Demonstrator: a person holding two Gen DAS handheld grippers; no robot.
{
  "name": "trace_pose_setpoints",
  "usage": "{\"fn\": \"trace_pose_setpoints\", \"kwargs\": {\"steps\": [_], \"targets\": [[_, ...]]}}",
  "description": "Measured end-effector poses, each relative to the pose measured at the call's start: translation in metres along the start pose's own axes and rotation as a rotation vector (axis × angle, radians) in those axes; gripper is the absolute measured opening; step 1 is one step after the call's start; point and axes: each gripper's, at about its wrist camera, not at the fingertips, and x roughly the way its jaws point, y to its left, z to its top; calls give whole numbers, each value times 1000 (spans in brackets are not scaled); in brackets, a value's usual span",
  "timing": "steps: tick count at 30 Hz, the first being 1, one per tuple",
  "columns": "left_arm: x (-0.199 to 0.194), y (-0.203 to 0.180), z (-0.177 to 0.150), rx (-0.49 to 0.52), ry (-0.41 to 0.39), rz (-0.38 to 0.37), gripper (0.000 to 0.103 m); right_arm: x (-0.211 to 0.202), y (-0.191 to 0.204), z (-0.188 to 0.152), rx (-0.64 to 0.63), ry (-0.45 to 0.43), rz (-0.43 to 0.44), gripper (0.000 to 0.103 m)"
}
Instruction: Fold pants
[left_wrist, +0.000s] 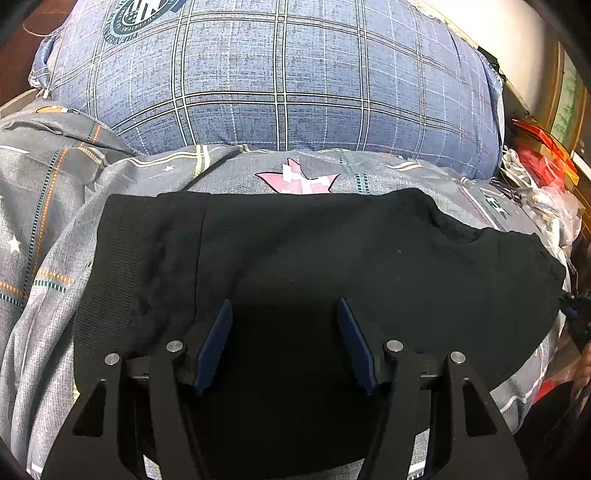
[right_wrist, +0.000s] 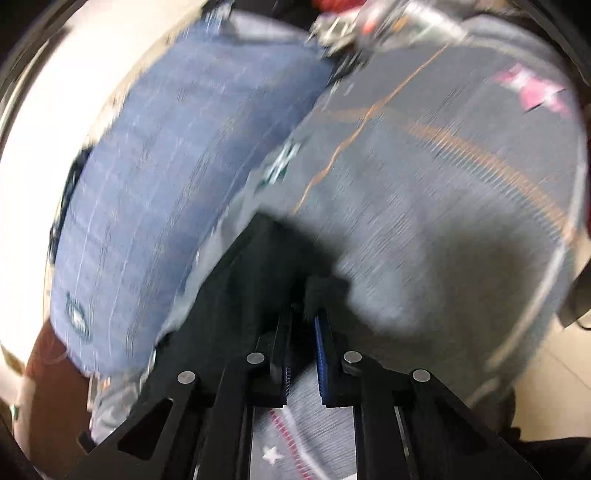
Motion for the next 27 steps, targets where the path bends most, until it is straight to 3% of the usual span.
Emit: {"fn": "trace_pose_setpoints", "kwargs": {"steps": [3, 5, 6, 7, 9, 10, 16, 20, 21, 22, 23, 24, 27], "targets": [[1, -2, -1, 17, -2, 11, 59, 4, -11, 0, 34, 38, -3, 11], [1, -1, 0, 15, -3, 8, 59, 10, -19, -4, 91, 92, 22, 17], [1, -1, 0, 12, -3, 3, 59, 12, -24, -3, 135, 117, 54, 25], [0, 0, 0, 8, -3, -1, 59, 10, -28, -2, 167, 126, 89, 44], [-2, 1, 1, -5, -1, -8, 59, 3, -34, -1, 209, 93, 140, 70], [-4, 1, 1, -14, -2, -27, 59, 0, -33, -1, 210, 80, 147, 73], [-29, -26, 5, 16, -55, -140, 59, 12, -16, -2, 146, 110, 139, 73], [-33, -60, 11, 87, -36, -213, 60, 23, 0, -2, 95, 99, 111, 73], [-30, -74, 16, 122, -14, -237, 60, 26, 6, -2, 81, 92, 96, 64], [-27, -83, 21, 145, 3, -246, 60, 28, 9, -2, 68, 81, 73, 37], [-23, -97, 26, 178, 26, -256, 60, 30, 8, -1, 58, 79, 44, 22], [-20, -107, 31, 199, 39, -265, 60, 36, 4, -1, 63, 106, 30, 17], [-14, -143, 45, 278, 68, -301, 60, 30, -4, 1, 92, 97, 78, 15]]}}
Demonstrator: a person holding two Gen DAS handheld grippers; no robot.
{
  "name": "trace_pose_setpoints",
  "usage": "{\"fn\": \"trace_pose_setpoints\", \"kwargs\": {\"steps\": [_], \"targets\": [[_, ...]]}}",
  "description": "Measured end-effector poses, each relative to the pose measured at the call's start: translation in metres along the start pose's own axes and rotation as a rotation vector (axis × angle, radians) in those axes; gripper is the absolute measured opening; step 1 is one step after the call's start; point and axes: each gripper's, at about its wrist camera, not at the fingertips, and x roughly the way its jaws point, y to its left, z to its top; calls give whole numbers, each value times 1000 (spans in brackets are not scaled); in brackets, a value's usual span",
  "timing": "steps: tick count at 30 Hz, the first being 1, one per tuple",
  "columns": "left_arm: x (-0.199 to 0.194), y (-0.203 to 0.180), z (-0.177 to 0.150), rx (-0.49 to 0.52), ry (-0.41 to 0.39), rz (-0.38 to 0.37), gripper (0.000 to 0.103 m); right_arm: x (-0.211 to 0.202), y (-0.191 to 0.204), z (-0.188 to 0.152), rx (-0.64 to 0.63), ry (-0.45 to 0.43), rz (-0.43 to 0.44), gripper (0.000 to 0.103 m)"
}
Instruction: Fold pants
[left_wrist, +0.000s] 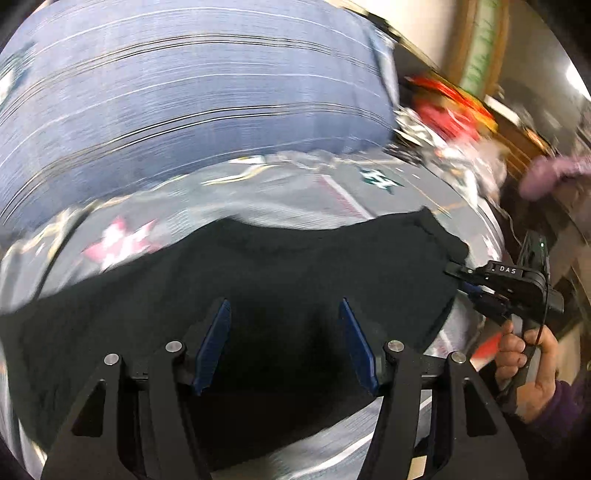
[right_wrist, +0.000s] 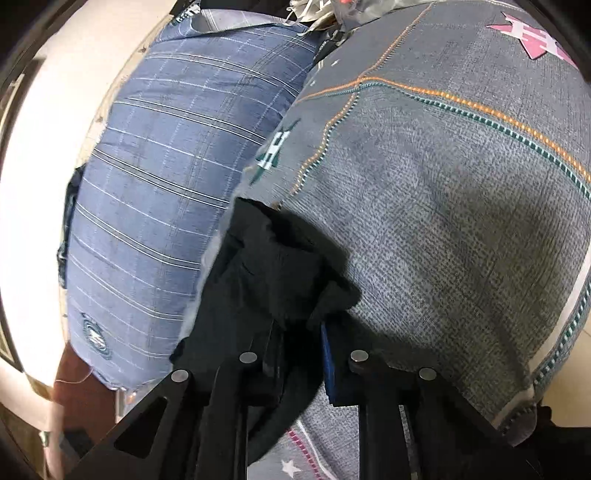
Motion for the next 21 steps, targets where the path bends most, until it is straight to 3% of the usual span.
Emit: {"fn": "trace_pose_setpoints", "kwargs": {"steps": [3, 5, 9, 12, 17, 21], "targets": [[18, -30, 27, 67, 43, -45, 61, -12, 8, 0, -73, -31, 6, 15], [36, -46, 49, 98, 106, -99, 69, -19, 14, -3, -126, -45, 10, 15], [82, -69, 89, 58, 267, -143, 70, -23, 21, -6, -181, -42, -7, 15], [102, -84, 100, 26, 349, -170, 70, -21, 28, -8, -221, -34, -24, 15], [92, -93, 101, -2, 345, -212, 70, -28, 56, -18, -364, -77, -26, 15], [67, -70, 94, -70, 336, -254, 70, -34, 95, -46, -558, -124, 6, 14]]}}
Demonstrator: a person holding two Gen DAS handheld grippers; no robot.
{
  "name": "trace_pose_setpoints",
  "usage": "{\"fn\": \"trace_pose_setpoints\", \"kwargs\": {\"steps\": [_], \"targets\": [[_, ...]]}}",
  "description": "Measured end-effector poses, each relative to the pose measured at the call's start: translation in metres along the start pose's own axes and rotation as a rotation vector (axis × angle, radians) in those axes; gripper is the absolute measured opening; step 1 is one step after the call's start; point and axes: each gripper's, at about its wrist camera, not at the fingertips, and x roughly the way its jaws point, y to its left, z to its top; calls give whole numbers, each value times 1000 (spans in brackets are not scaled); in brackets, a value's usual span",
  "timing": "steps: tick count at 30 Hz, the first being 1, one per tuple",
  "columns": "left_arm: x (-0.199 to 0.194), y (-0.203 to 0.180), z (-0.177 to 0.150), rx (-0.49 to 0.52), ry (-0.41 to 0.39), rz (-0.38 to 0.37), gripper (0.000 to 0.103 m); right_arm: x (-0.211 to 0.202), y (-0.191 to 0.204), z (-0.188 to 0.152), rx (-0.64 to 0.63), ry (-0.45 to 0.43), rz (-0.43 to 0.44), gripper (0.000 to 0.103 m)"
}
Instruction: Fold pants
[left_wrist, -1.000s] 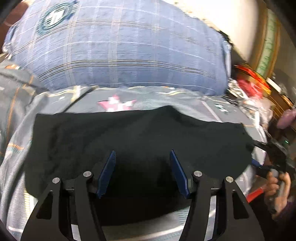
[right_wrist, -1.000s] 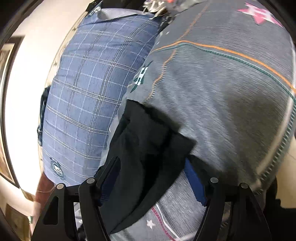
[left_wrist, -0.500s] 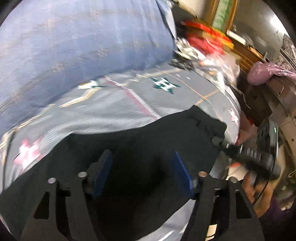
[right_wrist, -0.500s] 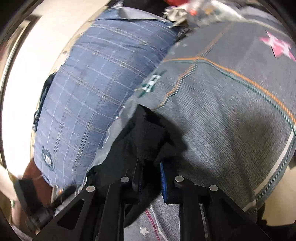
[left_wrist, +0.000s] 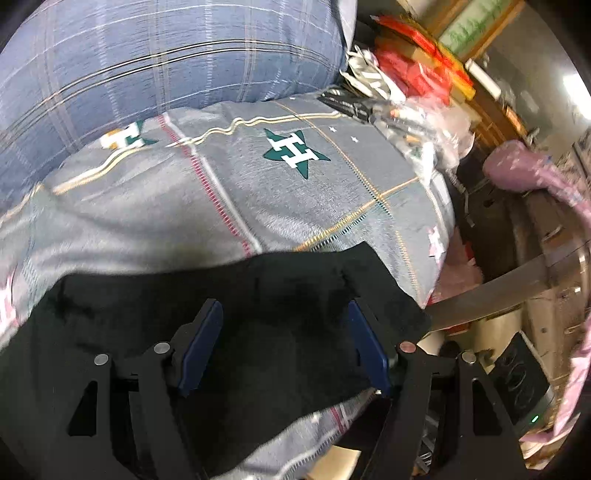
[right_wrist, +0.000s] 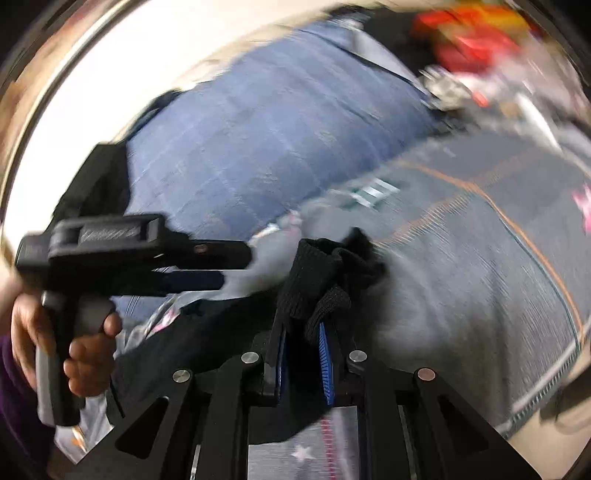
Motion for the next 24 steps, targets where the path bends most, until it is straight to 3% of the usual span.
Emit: {"fn": "trace_pose_setpoints", "kwargs": {"steps": [5, 12, 18, 24], "targets": [[-37, 31, -17, -65, -39, -9, 71, 5, 53, -10, -169, -17, 35, 14], [-72, 77, -43, -156, -58, -64, 73, 38, 139, -51, -444, 44, 78, 14], [-86, 113, -61, -217, -103, -68, 74, 72, 182, -91, -668, 116, -15, 14], [-64, 132, -67, -282, -53, -82, 74, 92, 195, -112, -789, 134, -66, 14]]}}
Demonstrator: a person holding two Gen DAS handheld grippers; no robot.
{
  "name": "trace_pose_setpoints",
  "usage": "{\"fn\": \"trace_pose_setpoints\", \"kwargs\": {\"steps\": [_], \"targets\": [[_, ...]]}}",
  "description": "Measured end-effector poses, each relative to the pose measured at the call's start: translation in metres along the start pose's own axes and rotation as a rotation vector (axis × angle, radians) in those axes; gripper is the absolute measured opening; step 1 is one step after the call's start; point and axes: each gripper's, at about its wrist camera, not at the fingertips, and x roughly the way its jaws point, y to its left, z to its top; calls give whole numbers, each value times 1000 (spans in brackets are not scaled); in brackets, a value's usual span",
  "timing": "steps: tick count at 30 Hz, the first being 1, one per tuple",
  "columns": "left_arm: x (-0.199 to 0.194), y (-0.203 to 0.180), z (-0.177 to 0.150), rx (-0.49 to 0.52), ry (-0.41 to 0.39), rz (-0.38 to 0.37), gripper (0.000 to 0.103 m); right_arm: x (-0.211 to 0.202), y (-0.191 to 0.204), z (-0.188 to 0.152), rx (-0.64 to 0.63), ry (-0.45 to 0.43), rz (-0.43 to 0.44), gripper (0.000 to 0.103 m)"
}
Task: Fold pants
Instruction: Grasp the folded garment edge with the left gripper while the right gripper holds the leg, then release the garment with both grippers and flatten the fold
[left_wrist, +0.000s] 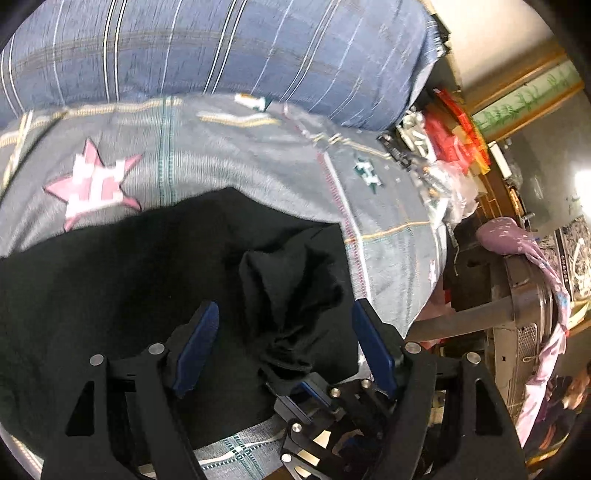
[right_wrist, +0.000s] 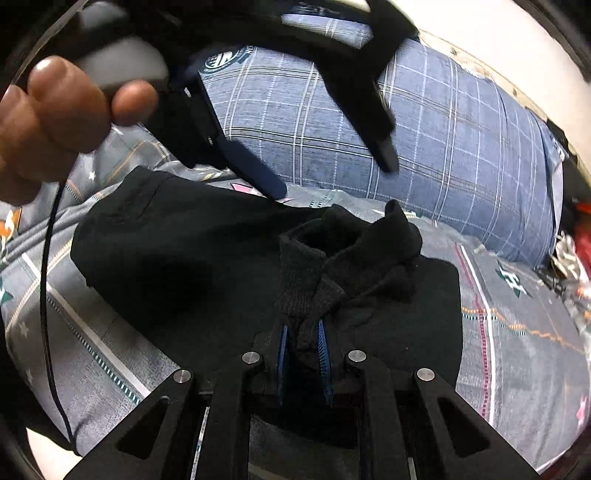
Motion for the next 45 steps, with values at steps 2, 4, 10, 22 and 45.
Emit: {"fn": "trace_pose_setpoints", "kwargs": {"steps": [2, 4, 10, 22, 45], "targets": [[5, 0, -1, -13, 7, -23, 74, 2, 3, -2, -30, -5, -20, 14], [8, -7, -2, 2, 8, -48, 74, 5, 6, -5, -52, -6, -32, 14], [4, -40, -4, 136, -58, -22, 79, 10, 2, -8, -71, -5, -34, 14], [35, -20, 1, 127, -31, 123, 39, 5, 2, -9, -74, -18, -42, 14], [-70, 91, -60, -125, -365, 301, 27, -67, 3, -11, 38, -279, 287, 50]]}}
